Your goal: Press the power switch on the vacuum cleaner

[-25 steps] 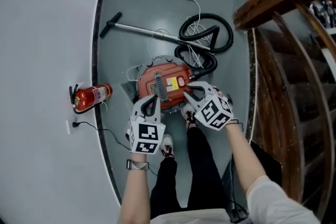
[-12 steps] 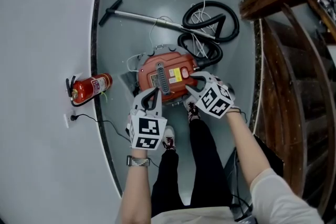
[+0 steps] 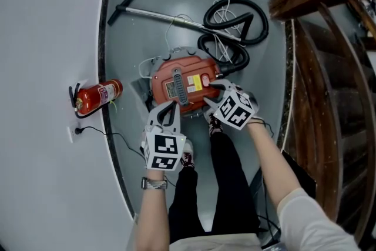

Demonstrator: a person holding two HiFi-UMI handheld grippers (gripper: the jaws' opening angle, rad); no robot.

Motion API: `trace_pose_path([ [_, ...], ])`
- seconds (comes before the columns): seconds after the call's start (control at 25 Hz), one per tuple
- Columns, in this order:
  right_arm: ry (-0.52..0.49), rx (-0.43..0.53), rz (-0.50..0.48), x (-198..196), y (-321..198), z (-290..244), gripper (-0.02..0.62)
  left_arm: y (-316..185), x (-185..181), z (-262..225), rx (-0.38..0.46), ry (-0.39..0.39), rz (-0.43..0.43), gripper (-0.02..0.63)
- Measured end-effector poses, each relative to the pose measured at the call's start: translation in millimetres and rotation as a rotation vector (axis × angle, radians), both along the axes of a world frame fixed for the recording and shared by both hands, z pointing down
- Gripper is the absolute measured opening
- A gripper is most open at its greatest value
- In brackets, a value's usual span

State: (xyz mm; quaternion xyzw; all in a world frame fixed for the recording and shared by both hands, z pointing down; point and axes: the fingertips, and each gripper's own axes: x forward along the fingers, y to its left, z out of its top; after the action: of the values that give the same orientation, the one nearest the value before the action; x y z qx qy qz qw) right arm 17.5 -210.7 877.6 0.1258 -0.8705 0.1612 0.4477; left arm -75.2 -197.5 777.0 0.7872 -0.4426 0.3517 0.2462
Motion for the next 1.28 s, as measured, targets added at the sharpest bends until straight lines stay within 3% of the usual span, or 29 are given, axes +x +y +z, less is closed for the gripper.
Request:
trace_pose_path([
  [0.4, 0.019, -0.048, -0.013, -3, 3, 20, 0.198, 5, 2, 12, -0.021, 0.008, -0.003, 0.000],
  [0.96, -0.019, -0.131, 0.105, -8, 4, 29, 0.211, 17, -3, 19, -0.054, 0.029, -0.019, 0.000],
  [1.28, -0.021, -0.138, 0.109, -8, 4, 29, 0.213, 18, 7, 20, -0.054, 0.043, -0.012, 0.000],
])
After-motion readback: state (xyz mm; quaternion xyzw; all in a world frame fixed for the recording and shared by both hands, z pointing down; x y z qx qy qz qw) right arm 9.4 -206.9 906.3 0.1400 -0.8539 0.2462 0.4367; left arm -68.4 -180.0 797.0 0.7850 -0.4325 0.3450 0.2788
